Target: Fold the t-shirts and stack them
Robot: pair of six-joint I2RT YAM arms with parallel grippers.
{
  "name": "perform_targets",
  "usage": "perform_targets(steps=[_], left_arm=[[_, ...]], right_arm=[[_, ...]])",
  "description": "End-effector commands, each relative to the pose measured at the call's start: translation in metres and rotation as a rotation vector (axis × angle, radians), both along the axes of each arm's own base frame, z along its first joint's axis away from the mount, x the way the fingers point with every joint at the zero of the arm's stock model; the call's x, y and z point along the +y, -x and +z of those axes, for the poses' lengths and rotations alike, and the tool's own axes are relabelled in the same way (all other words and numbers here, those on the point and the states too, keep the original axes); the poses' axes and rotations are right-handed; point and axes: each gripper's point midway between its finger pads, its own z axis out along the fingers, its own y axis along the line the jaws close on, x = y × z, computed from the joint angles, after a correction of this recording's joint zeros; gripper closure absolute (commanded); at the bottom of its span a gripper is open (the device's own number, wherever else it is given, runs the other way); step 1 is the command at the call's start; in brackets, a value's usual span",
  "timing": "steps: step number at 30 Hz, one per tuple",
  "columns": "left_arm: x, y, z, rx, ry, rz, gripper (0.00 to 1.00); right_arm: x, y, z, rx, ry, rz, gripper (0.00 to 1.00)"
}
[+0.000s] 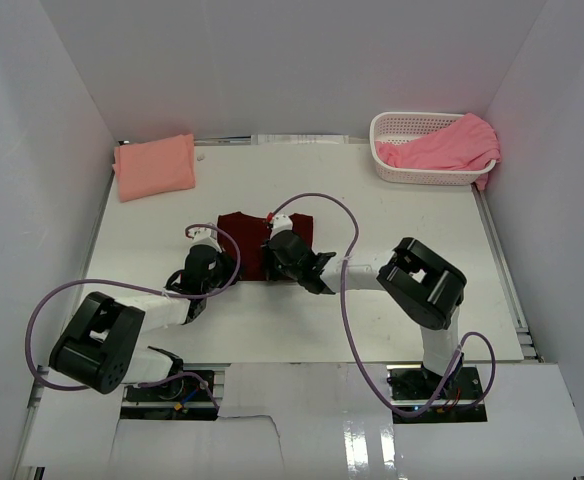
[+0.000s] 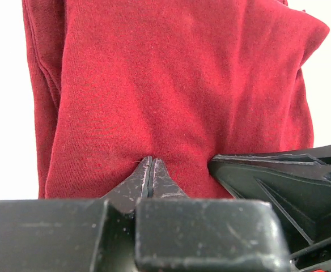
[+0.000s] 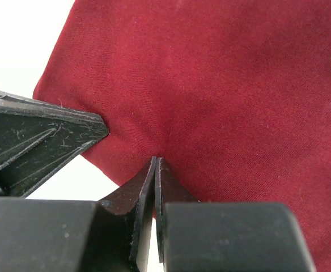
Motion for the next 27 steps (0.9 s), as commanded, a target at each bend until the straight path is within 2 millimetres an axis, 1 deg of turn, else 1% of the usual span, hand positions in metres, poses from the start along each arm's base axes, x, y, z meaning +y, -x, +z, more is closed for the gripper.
perform_targets(steps=[1, 4, 5, 6, 7, 8, 10, 11, 13, 14, 15, 16, 18, 19, 22, 24, 27], left_arm=[[0.011, 0.009, -0.018, 0.041, -0.053, 0.021, 1.00], [0.011, 0.008, -0.016, 0.033, -0.057, 0.021, 1.00], [0.011, 0.007, -0.015, 0.028, -0.060, 0.020, 1.00], [0.011, 0.006, -0.014, 0.025, -0.060, 0.019, 1.00], [0.011, 0.006, -0.014, 0.025, -0.061, 0.017, 1.00], [0.011, 0.006, -0.013, 0.023, -0.060, 0.017, 1.00], [0.010, 0.006, -0.015, 0.027, -0.062, 0.015, 1.00], [0.010, 0.006, -0.015, 0.028, -0.061, 0.016, 1.00], [0.010, 0.006, -0.016, 0.034, -0.064, 0.015, 1.00], [0.010, 0.006, -0.017, 0.035, -0.064, 0.015, 1.00], [0.010, 0.006, -0.016, 0.032, -0.063, 0.018, 1.00], [0.010, 0.005, -0.016, 0.032, -0.063, 0.018, 1.00], [0.010, 0.005, -0.016, 0.032, -0.064, 0.017, 1.00], [0.010, 0.004, -0.015, 0.030, -0.064, 0.016, 1.00], [0.009, 0.003, -0.015, 0.030, -0.065, 0.014, 1.00], [0.009, 0.003, -0.014, 0.027, -0.064, 0.012, 1.00], [0.009, 0.001, -0.011, 0.017, -0.065, 0.011, 1.00]], right_arm=[[-0.021, 0.020, -0.046, 0.112, 0.101, -0.013, 0.92], [-0.029, 0.013, -0.039, 0.091, 0.104, -0.047, 0.92], [-0.034, 0.012, -0.033, 0.081, 0.099, -0.058, 0.92], [-0.042, 0.006, -0.031, 0.075, 0.110, -0.090, 0.92], [-0.047, 0.004, -0.029, 0.072, 0.114, -0.105, 0.92], [-0.057, 0.000, -0.025, 0.061, 0.120, -0.136, 0.92], [-0.071, 0.000, -0.026, 0.064, 0.147, -0.163, 0.92], [-0.083, 0.001, -0.026, 0.062, 0.156, -0.187, 0.92], [-0.097, 0.004, -0.028, 0.062, 0.172, -0.212, 0.92], [-0.102, 0.003, -0.022, 0.046, 0.166, -0.233, 0.92], [-0.108, 0.004, -0.023, 0.045, 0.172, -0.243, 0.92], [-0.116, 0.009, -0.029, 0.051, 0.191, -0.250, 0.92], [-0.124, 0.011, -0.031, 0.047, 0.203, -0.264, 0.92], [-0.130, 0.015, -0.037, 0.054, 0.220, -0.268, 0.92], [-0.145, 0.016, -0.043, 0.044, 0.252, -0.305, 0.92], [-0.153, 0.013, -0.042, 0.025, 0.267, -0.330, 0.92], [-0.164, 0.003, -0.032, -0.006, 0.286, -0.366, 0.92]])
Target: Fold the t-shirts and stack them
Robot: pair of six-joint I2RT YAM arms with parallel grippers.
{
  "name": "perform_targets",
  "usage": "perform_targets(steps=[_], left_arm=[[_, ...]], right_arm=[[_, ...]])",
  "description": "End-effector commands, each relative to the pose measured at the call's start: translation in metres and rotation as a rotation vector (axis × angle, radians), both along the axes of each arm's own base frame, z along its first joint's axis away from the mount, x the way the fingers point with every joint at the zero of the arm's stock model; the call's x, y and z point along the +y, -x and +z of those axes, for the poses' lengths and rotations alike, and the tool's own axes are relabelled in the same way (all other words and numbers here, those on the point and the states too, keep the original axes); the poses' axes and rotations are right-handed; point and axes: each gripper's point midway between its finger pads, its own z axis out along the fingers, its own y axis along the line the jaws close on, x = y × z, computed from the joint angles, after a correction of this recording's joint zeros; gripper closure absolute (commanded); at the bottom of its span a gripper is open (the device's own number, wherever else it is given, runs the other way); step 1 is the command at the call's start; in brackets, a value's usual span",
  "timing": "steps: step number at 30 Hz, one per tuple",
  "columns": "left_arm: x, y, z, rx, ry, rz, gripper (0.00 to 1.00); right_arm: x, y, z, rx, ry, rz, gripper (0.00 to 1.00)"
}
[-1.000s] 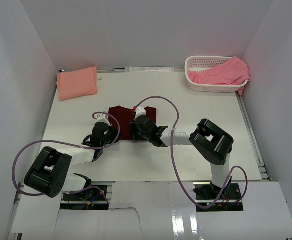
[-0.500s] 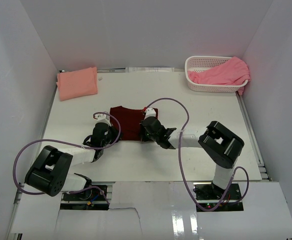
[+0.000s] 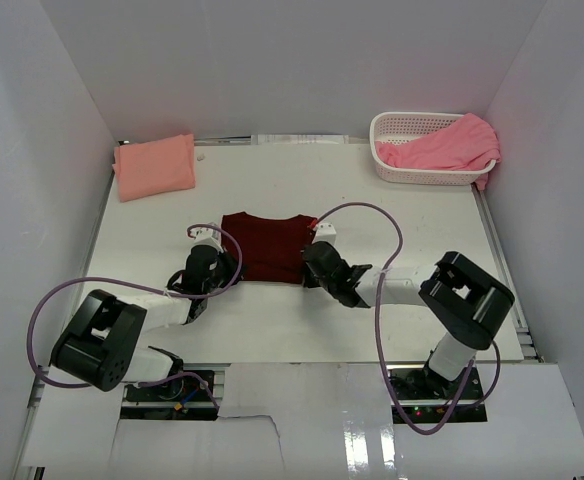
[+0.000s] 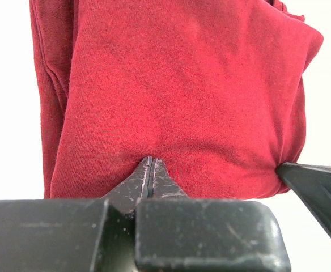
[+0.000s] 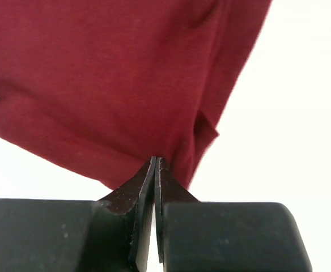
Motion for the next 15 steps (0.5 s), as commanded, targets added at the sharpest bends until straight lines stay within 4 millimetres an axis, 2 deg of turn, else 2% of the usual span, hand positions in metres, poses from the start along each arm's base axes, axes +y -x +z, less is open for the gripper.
perform_targets(steps=[1, 3, 7, 8, 9, 11, 12, 13, 14, 15], left_arm=[[0.012, 0.002, -0.009, 0.023, -0.067, 0.023, 1.00], [0.011, -0.001, 0.000, 0.005, -0.060, 0.023, 1.00], [0.009, -0.014, 0.028, -0.037, -0.061, 0.030, 1.00], [0.010, -0.013, 0.029, -0.019, -0.075, 0.035, 1.00], [0.009, -0.021, 0.047, -0.049, -0.065, 0.048, 1.00], [0.010, -0.023, 0.058, -0.034, -0.061, 0.066, 1.00], [0.008, -0.033, 0.080, -0.065, -0.048, 0.084, 0.95], [0.008, -0.036, 0.093, -0.080, -0.039, 0.090, 0.86], [0.009, -0.036, 0.097, -0.061, -0.050, 0.094, 0.72], [0.006, -0.045, 0.121, -0.088, -0.044, 0.093, 0.43]], right_arm=[[-0.060, -0.008, -0.015, 0.001, 0.205, -0.118, 0.92], [-0.064, -0.016, -0.004, -0.019, 0.212, -0.129, 0.92], [-0.063, -0.038, 0.041, -0.101, 0.213, -0.140, 0.92], [-0.057, -0.046, 0.058, -0.132, 0.207, -0.132, 0.92], [-0.056, -0.047, 0.065, -0.137, 0.215, -0.124, 0.92], [-0.051, -0.050, 0.079, -0.147, 0.224, -0.094, 0.85], [-0.045, -0.054, 0.092, -0.164, 0.206, -0.082, 0.81], [-0.043, -0.054, 0.097, -0.167, 0.202, -0.072, 0.75], [-0.041, -0.055, 0.102, -0.170, 0.190, -0.061, 0.47], [-0.038, -0.056, 0.112, -0.184, 0.171, -0.051, 0.29]])
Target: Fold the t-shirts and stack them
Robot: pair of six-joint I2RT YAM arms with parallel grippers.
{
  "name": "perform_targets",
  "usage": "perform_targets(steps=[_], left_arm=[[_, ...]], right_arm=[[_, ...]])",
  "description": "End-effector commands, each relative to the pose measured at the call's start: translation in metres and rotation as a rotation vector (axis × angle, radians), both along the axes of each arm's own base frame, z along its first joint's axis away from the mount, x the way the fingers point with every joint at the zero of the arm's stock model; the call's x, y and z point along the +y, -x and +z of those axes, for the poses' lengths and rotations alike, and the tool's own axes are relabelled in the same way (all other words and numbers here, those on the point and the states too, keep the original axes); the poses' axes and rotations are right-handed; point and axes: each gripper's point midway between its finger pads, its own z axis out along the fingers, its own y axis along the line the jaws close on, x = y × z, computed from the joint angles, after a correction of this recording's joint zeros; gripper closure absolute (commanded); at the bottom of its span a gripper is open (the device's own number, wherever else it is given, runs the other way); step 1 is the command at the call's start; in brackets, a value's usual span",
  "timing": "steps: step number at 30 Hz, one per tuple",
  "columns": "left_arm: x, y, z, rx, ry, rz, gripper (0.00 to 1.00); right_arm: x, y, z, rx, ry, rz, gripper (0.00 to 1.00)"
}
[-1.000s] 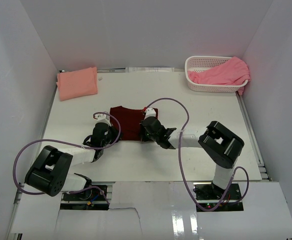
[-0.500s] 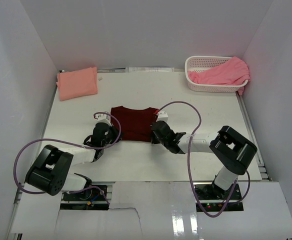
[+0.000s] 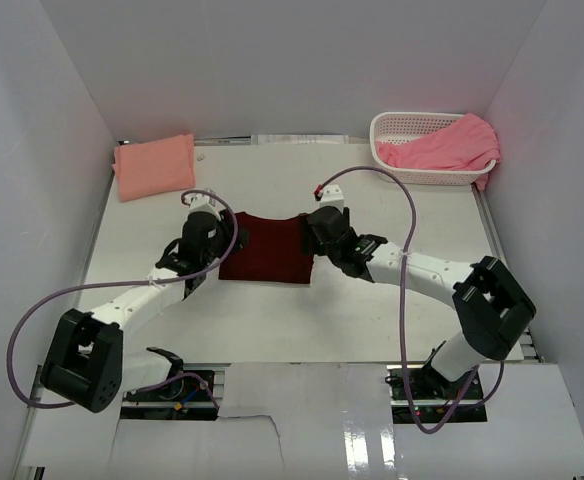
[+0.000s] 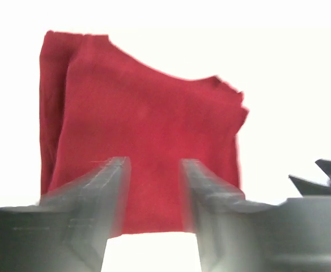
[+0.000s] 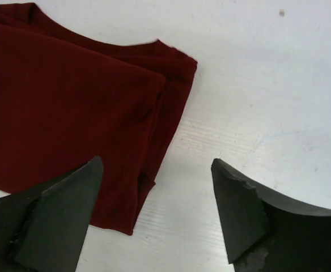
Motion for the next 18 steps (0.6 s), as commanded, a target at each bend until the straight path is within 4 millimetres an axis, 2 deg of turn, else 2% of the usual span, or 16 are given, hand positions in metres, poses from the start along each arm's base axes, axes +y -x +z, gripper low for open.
perform_targets(steps=[1, 2, 3, 5, 6, 7, 8, 9, 11, 13, 15, 16, 18], left_arm=[[0.007, -0.015, 0.056, -0.042, -0.008, 0.048, 0.32], [0.017, -0.017, 0.056, -0.010, -0.036, 0.059, 0.26], [0.017, -0.029, 0.075, -0.029, -0.027, 0.054, 0.18], [0.013, -0.031, 0.082, 0.001, 0.016, -0.042, 0.13], [0.032, -0.040, 0.083, 0.012, 0.040, -0.024, 0.12], [0.033, -0.045, 0.083, 0.033, 0.060, -0.052, 0.08], [0.025, -0.042, 0.084, 0.058, 0.095, -0.131, 0.06], [0.034, -0.046, 0.080, 0.078, 0.069, -0.146, 0.04], [0.031, -0.051, 0.071, 0.155, 0.065, -0.214, 0.02], [0.039, -0.054, 0.061, 0.198, 0.065, -0.254, 0.02], [0.029, -0.051, 0.054, 0.211, 0.139, -0.368, 0.06], [0.026, -0.043, 0.044, 0.234, 0.163, -0.387, 0.06], [0.019, -0.036, 0.040, 0.232, 0.198, -0.428, 0.06]], right_arm=[[0.003, -0.005, 0.039, -0.047, -0.028, 0.052, 0.12], [0.005, -0.006, 0.043, -0.044, -0.043, 0.067, 0.09], [0.007, -0.007, 0.048, -0.034, -0.074, 0.101, 0.06], [0.008, -0.008, 0.054, -0.031, -0.092, 0.143, 0.04], [0.009, -0.008, 0.061, -0.033, -0.109, 0.164, 0.03], [0.011, -0.006, 0.063, -0.017, -0.128, 0.198, 0.02], [0.011, -0.005, 0.066, -0.013, -0.133, 0.213, 0.02], [0.013, -0.005, 0.074, -0.015, -0.149, 0.240, 0.03], [0.013, -0.002, 0.079, -0.012, -0.155, 0.265, 0.03], [0.013, -0.001, 0.089, -0.028, -0.166, 0.289, 0.04], [0.015, 0.000, 0.096, -0.036, -0.182, 0.308, 0.04], [0.016, 0.001, 0.097, -0.034, -0.188, 0.317, 0.04], [0.018, 0.002, 0.100, -0.023, -0.202, 0.340, 0.05]])
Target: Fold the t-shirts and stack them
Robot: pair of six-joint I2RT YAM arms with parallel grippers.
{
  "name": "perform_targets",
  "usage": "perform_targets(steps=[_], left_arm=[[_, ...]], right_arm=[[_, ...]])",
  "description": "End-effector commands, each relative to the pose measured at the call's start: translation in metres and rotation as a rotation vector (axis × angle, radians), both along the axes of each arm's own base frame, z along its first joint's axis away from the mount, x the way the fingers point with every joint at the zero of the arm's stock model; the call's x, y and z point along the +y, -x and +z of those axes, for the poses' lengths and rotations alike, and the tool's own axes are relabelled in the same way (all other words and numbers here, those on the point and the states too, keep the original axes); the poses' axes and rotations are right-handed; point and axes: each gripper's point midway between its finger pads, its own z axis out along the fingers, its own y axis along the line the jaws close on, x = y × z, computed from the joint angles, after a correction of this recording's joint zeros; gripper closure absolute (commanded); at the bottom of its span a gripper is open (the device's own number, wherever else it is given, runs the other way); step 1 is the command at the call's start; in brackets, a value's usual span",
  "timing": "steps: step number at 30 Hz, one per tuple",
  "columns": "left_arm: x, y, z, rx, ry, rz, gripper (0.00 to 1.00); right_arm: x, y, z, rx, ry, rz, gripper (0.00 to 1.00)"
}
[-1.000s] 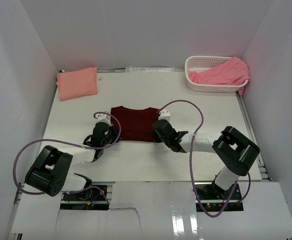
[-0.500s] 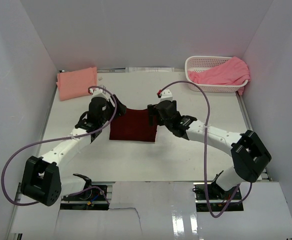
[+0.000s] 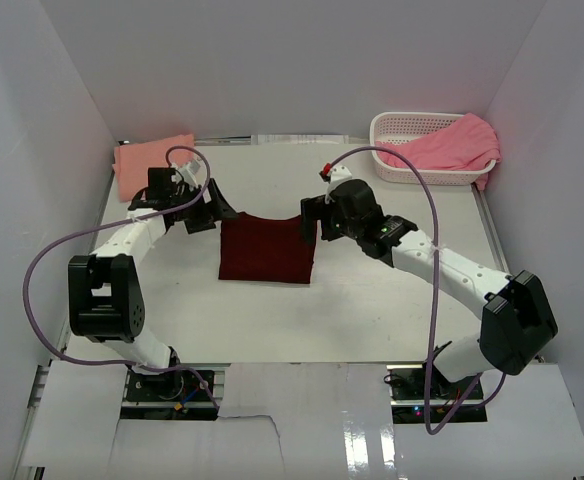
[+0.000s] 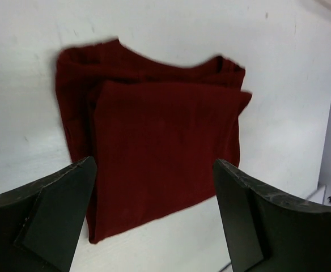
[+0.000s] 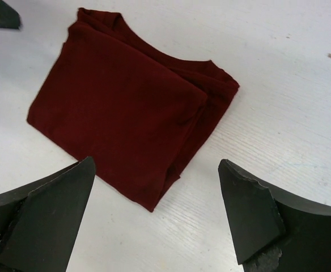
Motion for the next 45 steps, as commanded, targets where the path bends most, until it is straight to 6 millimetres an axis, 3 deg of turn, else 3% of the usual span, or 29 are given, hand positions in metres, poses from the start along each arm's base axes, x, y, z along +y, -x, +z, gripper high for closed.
perform_targets(steps=[1, 15, 17, 26, 45], left_arm=[[-0.023, 0.031, 0.008, -0.004, 0.099, -0.178, 0.06], [0.010, 0.048, -0.067, 0.131, -0.040, -0.087, 0.07], [0.019, 0.045, -0.071, 0.144, -0.015, -0.065, 0.07], [0.026, 0.025, -0.085, 0.192, 0.039, -0.052, 0.07], [0.009, 0.020, -0.116, 0.262, 0.106, -0.113, 0.18]], right_arm=[[0.012, 0.001, 0.039, -0.047, -0.072, 0.078, 0.05], [0.018, 0.016, 0.048, -0.029, -0.122, 0.160, 0.06], [0.017, 0.017, 0.046, -0.028, -0.120, 0.162, 0.06], [0.016, 0.019, 0.052, -0.031, -0.138, 0.180, 0.06], [0.014, 0.015, 0.043, 0.002, -0.140, 0.169, 0.06]])
